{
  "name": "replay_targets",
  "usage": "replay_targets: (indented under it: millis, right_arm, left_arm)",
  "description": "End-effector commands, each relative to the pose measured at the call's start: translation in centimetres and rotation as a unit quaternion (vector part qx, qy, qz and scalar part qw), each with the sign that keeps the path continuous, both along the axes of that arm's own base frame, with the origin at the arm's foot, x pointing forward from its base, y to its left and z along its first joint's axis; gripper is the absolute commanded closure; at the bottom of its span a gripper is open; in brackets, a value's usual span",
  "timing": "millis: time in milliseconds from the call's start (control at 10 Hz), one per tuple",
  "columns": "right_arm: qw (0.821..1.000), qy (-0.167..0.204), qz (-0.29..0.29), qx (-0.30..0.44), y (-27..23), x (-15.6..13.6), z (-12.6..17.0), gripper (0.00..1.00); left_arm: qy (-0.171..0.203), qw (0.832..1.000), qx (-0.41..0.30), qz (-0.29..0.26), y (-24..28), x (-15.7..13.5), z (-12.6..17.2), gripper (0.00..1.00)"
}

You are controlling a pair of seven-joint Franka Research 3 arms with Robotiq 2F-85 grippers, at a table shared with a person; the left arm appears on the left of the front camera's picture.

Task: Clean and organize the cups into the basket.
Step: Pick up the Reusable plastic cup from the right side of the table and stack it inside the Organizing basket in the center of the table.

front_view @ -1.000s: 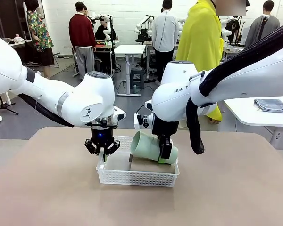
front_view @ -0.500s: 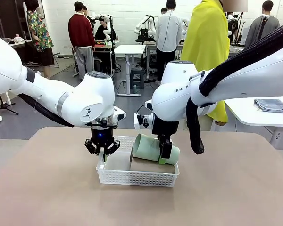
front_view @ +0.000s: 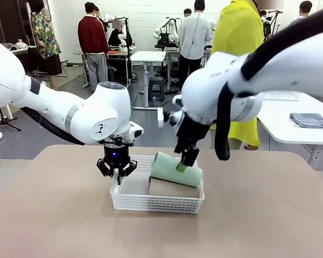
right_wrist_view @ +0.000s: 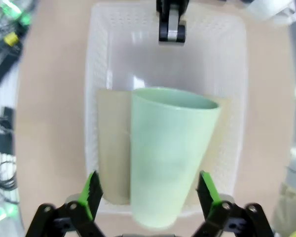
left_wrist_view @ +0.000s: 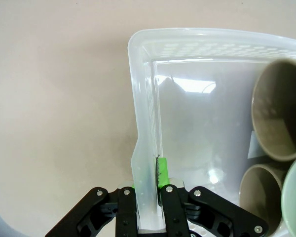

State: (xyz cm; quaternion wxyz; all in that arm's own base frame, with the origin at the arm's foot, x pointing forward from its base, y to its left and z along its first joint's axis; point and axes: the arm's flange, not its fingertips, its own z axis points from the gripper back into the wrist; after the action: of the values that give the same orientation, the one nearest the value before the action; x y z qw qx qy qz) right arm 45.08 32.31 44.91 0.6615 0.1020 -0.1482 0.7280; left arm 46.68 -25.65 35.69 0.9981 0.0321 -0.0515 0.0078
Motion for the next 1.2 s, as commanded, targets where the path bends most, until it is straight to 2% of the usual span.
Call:
replay_targets:
  millis: [0, 100, 300, 400, 600, 900, 1000, 1100]
  right_arm:
    - [0.991, 0.009, 0.016, 0.129, -7.9, -3.0, 3.3, 0.00]
    - [0.977, 0.025, 0.026, 0.208, -12.1, -3.7, 4.9, 0.00]
    - [0.928, 0.048, 0.036, 0.369, -22.1, -4.9, 6.0, 0.00]
    - [0.903, 0.037, 0.019, 0.427, -27.2, -5.6, 5.9, 0.00]
    - [0.878, 0.024, 0.004, 0.478, -33.9, -7.0, 4.9, 0.00]
    - [0.872, 0.004, -0.036, 0.488, -40.1, -7.6, 1.8, 0.00]
    - [0.883, -0.003, -0.036, 0.468, -41.4, -7.6, 0.5, 0.00]
    - [0.901, -0.010, -0.039, 0.432, -41.9, -7.4, -0.6, 0.00]
  left_arm:
    - [-0.001, 1.000, 0.000, 0.000, -0.1, 0.0, 0.1, 1.00]
    - [-0.001, 1.000, 0.000, 0.000, -0.1, 0.0, 0.1, 1.00]
    - [-0.001, 1.000, 0.000, 0.000, -0.1, 0.0, 0.1, 1.00]
    - [-0.001, 1.000, 0.000, 0.000, -0.1, 0.0, 0.1, 1.00]
    - [-0.001, 1.000, 0.000, 0.000, -0.1, 0.0, 0.1, 1.00]
    - [-0.001, 1.000, 0.000, 0.000, -0.1, 0.0, 0.1, 1.00]
    - [-0.001, 1.000, 0.000, 0.000, -0.1, 0.0, 0.1, 1.00]
    - [-0.001, 1.000, 0.000, 0.000, -0.1, 0.0, 0.1, 1.00]
